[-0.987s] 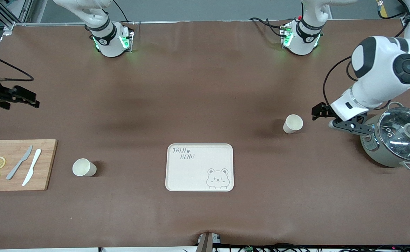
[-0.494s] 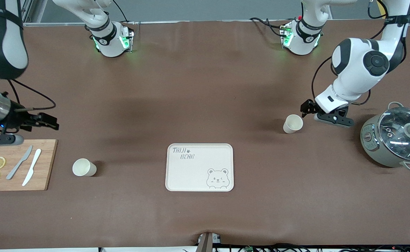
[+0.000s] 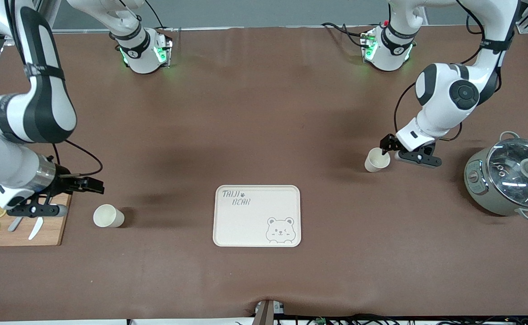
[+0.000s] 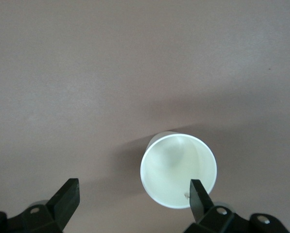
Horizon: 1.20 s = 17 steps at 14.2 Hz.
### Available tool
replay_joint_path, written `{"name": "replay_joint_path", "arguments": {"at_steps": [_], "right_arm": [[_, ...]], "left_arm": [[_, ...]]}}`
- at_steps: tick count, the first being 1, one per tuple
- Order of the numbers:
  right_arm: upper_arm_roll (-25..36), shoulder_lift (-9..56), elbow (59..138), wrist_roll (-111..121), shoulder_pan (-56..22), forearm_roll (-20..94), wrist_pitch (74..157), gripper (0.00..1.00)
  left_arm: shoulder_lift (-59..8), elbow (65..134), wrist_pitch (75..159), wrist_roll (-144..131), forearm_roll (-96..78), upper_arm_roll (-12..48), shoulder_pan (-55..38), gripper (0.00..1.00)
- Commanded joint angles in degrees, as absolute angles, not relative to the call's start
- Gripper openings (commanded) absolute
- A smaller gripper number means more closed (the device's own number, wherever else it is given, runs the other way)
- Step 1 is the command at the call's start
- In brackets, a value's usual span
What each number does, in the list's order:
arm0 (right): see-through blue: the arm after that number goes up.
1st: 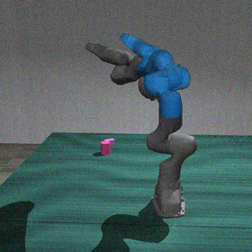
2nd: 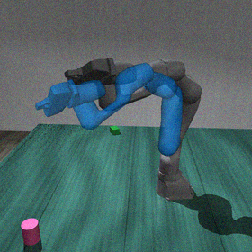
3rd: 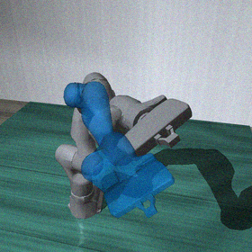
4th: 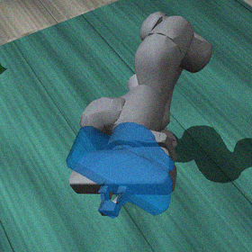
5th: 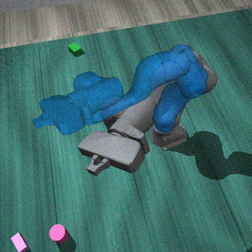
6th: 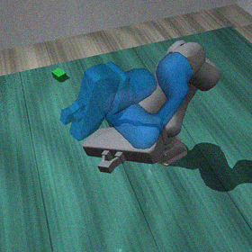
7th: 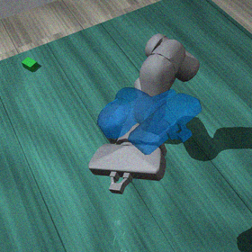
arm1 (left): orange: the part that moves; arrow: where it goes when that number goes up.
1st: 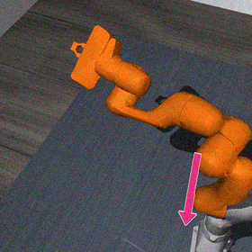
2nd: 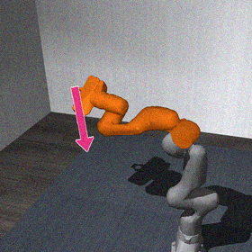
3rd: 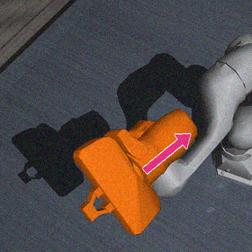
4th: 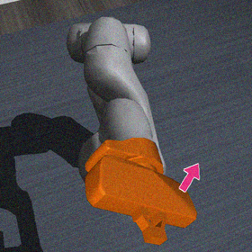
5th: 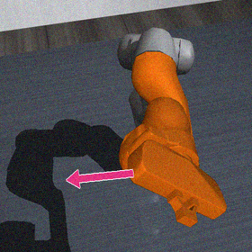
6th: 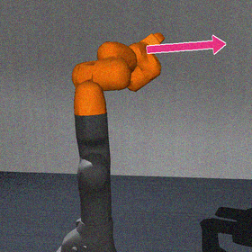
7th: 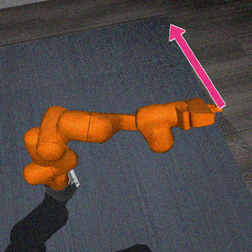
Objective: Place white IKEA cup upright on tray with both arms
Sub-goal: 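Grasp the white cups with the left gripper and the right gripper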
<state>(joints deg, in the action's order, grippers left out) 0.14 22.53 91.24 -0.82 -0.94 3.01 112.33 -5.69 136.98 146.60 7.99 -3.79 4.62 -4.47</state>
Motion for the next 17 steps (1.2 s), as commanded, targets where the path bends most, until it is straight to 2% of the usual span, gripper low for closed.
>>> {"name": "replay_joint_path", "arguments": {"at_steps": [1,6,11,12,13,15,17], "right_arm": [[0.09,26.97,90.35,-1.58,-0.44,4.3,115.82,1.0],[0.18,34.26,90.26,-1.41,-0.61,8.88,122.94,1.0],[0.26,38.58,90.26,-0.79,-0.7,8.0,127.78,1.0],[0.26,38.93,90.26,-0.7,-0.7,8.0,128.49,1.0],[0.26,39.28,90.26,-0.53,-0.7,7.82,128.5,0.92],[0.26,39.46,90.18,-0.61,-1.05,5.55,128.5,0.48],[0.26,39.46,90.09,-0.53,-1.14,4.4,128.5,0.2]], "left_arm": [[-7.81,137.29,150.19,7.91,-4.31,5.01,-4.39,1.0],[-12.83,137.37,156.61,7.82,-4.31,5.01,-4.92,1.0],[-14.06,137.2,156.8,7.74,-4.31,5.1,-5.44,1.0],[-13.98,137.46,156.71,7.21,-4.31,5.01,-5.62,0.01],[-14.24,137.55,156.62,7.99,-3.96,5.01,-5.28,0.0],[-14.94,137.2,156.62,8.09,-3.96,5.01,-5.54,0.0],[-15.12,137.11,156.71,8.0,-3.96,5.01,-5.54,0.0]]}}
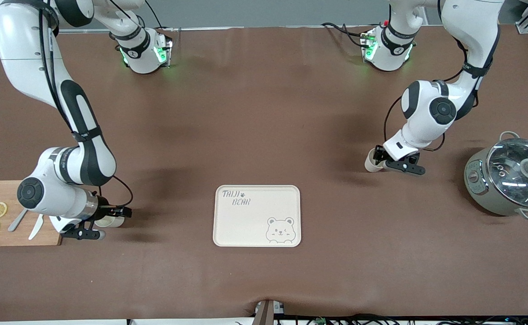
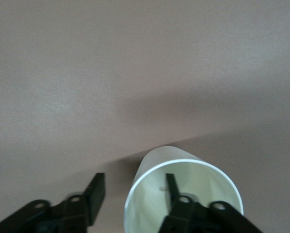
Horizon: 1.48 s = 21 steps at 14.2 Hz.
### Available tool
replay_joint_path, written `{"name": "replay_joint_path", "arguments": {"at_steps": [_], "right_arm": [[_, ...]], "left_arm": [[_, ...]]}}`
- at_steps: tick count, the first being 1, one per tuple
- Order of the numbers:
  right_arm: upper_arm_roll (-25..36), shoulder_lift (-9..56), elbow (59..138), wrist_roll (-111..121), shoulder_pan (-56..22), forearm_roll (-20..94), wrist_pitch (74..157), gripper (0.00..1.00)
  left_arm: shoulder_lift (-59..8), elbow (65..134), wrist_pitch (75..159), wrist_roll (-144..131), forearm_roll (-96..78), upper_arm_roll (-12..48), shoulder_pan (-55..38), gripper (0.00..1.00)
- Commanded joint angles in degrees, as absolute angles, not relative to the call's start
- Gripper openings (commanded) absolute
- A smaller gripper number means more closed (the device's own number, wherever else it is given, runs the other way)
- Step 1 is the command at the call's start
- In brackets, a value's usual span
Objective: Place white IKEA cup upright on tray with both arms
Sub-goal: 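Grasp the white cups with the left gripper and the right gripper, then carry the cups with both grippers over the white bear tray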
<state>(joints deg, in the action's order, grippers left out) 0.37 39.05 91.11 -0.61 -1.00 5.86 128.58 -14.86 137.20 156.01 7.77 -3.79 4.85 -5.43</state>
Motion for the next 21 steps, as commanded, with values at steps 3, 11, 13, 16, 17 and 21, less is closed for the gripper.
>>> {"name": "replay_joint_path", "arguments": {"at_steps": [3,11,13,16,17,21], "right_arm": [[0.26,39.38,90.0,-0.53,-1.14,4.48,128.5,0.0],[0.26,38.58,84.31,-1.49,-4.82,4.83,122.99,0.0],[0.26,38.76,81.22,-4.2,-6.49,4.66,118.93,0.0],[0.44,38.93,77.8,-5.8,-11.15,3.87,117.08,0.0],[0.35,39.02,76.91,-5.71,-12.55,2.56,116.37,0.0],[0.35,40.94,72.97,-5.45,-18.53,1.84,116.89,0.0]], "left_arm": [[-15.12,136.76,156.62,7.48,-3.96,5.01,-5.62,0.0],[-21.77,111.77,136.28,-12.44,-3.61,4.84,-14.57,0.0],[-28.88,97.98,128.18,-24.54,1.38,4.83,-19.31,0.0],[-40.57,78.8,118.41,-36.72,5.97,4.66,-25.21,0.0],[-42.08,76.05,118.13,-37.7,5.8,4.57,-25.83,0.0],[-45.16,68.67,119.44,-38.67,5.36,5.36,-26.1,0.0]]}}
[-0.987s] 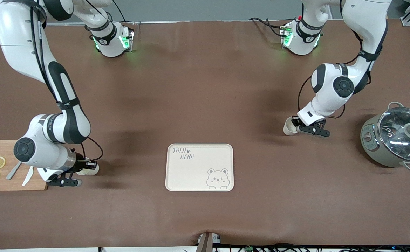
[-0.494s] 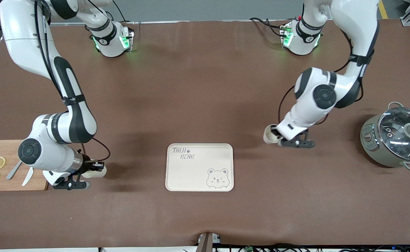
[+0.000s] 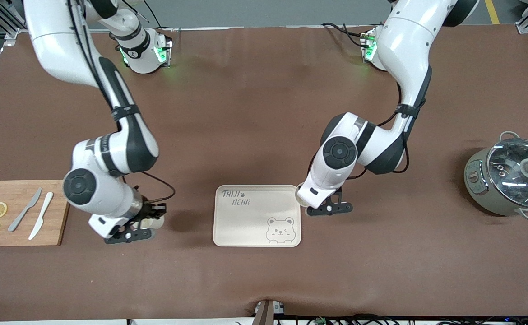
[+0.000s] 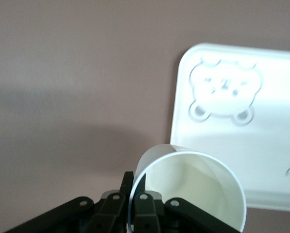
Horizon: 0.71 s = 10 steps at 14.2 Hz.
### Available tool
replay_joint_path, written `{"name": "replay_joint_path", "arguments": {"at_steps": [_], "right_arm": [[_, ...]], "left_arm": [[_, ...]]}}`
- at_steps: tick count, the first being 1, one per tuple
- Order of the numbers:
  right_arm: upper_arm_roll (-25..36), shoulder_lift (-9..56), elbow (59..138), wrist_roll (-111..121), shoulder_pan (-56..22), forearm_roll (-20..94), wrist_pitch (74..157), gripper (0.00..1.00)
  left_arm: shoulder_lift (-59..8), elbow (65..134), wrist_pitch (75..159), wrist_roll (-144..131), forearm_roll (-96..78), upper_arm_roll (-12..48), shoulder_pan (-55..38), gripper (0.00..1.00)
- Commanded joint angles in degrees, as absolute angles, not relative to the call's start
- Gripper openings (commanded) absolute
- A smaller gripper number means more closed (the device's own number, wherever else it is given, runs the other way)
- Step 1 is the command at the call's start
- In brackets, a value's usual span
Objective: Place white IKEA cup upright on tray with both arms
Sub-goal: 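Carry the cups with both grippers over the white bear tray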
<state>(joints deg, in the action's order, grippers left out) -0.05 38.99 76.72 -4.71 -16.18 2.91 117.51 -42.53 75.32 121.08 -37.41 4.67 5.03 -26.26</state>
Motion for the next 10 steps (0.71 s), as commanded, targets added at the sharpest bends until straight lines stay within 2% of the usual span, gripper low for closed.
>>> {"name": "replay_joint_path", "arguments": {"at_steps": [1,6,10], "right_arm": [[0.35,42.18,71.04,-5.45,-19.33,1.85,116.89,0.0],[0.35,47.8,63.2,-7.55,-24.69,1.93,117.33,0.0],[0.96,50.97,61.7,-12.38,-28.91,1.76,121.63,0.0]], "left_arm": [[-46.13,66.9,120.75,-39.98,5.36,5.71,-26.19,0.0],[-49.3,66.36,129.98,-40.96,3.25,5.45,-29.26,0.0],[-51.59,66.36,133.5,-41.22,3.25,5.36,-30.76,0.0]]}}
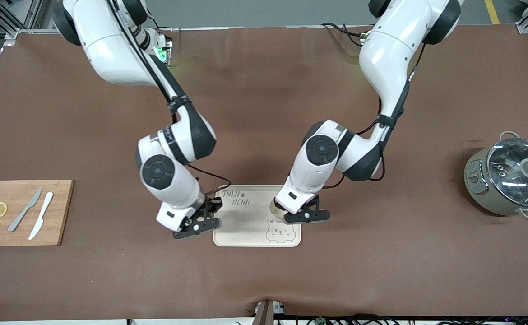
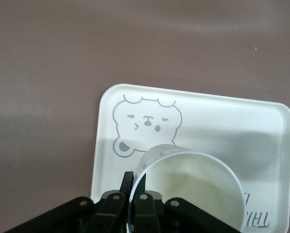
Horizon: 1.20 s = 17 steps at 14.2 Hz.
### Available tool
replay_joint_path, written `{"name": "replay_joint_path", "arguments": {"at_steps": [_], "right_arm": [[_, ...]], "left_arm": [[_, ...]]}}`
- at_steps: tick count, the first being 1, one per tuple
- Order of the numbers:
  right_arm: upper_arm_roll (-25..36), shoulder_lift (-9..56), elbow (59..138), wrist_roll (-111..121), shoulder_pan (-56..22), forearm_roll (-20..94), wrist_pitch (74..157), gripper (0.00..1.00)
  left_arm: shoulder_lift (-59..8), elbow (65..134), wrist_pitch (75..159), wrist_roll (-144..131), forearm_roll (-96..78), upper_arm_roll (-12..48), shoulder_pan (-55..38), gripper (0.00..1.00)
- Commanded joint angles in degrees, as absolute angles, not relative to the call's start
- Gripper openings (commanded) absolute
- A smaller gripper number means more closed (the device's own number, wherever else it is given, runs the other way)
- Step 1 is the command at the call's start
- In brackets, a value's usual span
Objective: Place white IKEA cup upright on tray with both arms
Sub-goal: 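Carry the cups with both grippers over the white bear tray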
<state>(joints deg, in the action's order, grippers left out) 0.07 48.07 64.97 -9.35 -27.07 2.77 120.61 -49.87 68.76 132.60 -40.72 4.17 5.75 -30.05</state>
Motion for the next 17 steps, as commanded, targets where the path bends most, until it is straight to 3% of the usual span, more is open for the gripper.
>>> {"name": "replay_joint_path", "arguments": {"at_steps": [1,9,11,12,14,15,16,17], "right_arm": [[1.4,51.67,61.7,-13.35,-29.87,1.67,121.99,0.0],[4.04,55.19,61.79,-21.52,-35.06,0.1,124.8,0.0],[4.04,55.72,61.79,-22.5,-35.42,-1.32,126.03,0.27],[4.04,55.81,61.79,-22.5,-35.42,-1.32,126.12,0.46],[4.04,55.72,61.7,-22.41,-35.42,-1.32,126.12,0.71],[4.13,55.64,61.7,-22.41,-35.33,-1.32,126.12,0.83],[4.13,55.37,61.7,-22.33,-35.16,-1.32,126.12,0.94],[4.04,54.85,61.7,-22.32,-34.9,-1.23,125.95,0.98]], "left_arm": [[-51.94,66.36,133.94,-41.22,3.25,5.45,-30.85,0.0],[-55.11,66.8,134.74,-41.31,3.34,4.92,-31.9,0.0],[-55.46,66.97,134.74,-41.31,3.34,4.92,-31.9,0.0],[-55.98,66.97,134.74,-41.31,3.34,4.83,-31.9,0.0],[-55.99,66.97,134.56,-41.66,3.25,4.83,-31.9,0.0],[-55.9,66.97,134.3,-42.88,3.25,4.83,-31.82,0.29],[-55.81,66.97,134.3,-43.5,3.69,4.75,-31.9,0.99],[-55.72,66.97,134.3,-44.46,3.6,4.57,-32.43,1.0]]}}
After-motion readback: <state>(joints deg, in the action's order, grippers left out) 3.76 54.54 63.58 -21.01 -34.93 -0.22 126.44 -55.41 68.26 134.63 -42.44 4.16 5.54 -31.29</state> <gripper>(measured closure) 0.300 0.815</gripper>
